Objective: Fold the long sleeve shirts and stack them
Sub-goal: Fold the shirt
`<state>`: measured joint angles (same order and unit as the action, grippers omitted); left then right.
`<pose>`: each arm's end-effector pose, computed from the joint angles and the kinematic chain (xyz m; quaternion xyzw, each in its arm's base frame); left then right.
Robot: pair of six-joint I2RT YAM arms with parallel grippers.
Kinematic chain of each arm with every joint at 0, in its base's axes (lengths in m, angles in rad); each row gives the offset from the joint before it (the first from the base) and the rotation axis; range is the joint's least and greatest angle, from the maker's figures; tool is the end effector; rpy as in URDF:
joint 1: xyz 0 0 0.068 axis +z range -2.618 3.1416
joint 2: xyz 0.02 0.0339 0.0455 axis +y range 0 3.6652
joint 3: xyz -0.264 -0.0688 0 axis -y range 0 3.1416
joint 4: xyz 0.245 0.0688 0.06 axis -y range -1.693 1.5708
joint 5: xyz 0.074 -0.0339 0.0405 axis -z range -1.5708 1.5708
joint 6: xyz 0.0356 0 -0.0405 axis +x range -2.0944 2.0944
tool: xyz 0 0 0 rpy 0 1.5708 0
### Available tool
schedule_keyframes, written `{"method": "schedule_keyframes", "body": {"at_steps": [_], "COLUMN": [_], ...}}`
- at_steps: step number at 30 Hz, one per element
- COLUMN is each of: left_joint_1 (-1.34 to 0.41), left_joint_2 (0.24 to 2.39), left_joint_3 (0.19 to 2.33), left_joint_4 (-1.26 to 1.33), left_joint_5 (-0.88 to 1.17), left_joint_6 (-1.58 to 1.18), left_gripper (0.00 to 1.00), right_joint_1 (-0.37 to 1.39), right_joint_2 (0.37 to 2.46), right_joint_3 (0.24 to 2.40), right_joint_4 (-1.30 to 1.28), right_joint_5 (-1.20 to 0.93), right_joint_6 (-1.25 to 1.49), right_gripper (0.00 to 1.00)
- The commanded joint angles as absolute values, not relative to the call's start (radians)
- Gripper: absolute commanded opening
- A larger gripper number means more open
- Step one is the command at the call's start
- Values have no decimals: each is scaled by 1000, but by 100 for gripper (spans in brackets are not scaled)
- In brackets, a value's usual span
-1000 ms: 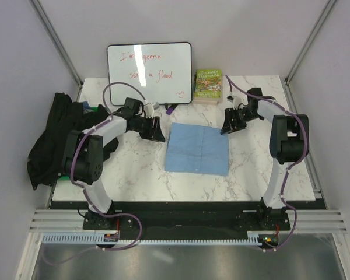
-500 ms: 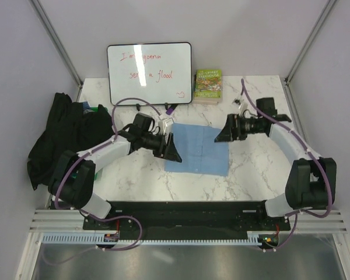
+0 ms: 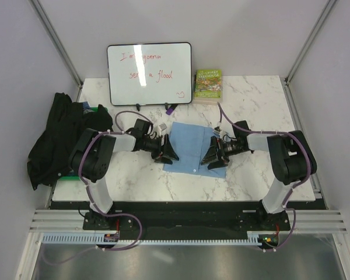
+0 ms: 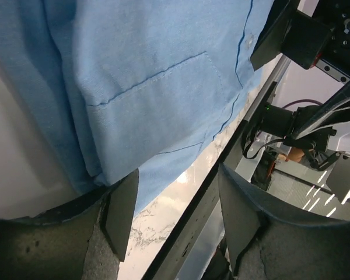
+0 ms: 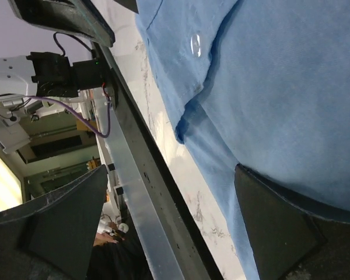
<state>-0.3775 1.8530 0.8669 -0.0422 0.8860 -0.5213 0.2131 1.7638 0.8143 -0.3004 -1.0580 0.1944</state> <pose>0.2953 -0.1468 0.1132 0.0520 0.8764 -0.4771 0.0386 0.2777 0.0918 0.1215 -0.0886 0.8514 0.5158 0.0343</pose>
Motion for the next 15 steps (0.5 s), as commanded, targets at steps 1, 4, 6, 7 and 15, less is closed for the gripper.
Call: {"method": "schedule_keyframes", "body": {"at_steps": [1,4,6,7,15], "left_joint_1": [-367,-367,-365,-367,-396], "left_joint_2": [1853,1786,1675,1628,1723], "left_joint_3": [832,792,770,773,1218], "left_joint_4": [-58,-54,-57,-58,-181], "left_joint_5": [802,892,964,982,847], "left_joint_6": [-499,-477,-442,-421,-291], "left_gripper": [65,65,65,65,68], "right_joint_1": [213,238,247,242,143], "right_joint_2": [1784,1702,1636,1571,1684], "right_joint_3": [782,787,810,855,1132], "right_joint_4": [-265,-305,-336,-340,-337], "right_joint_5": [-1057,-1090,-1123,-1130,-1078], "right_joint_6": [161,144,156,172,134], "right_gripper": [98,98,98,98,98]}}
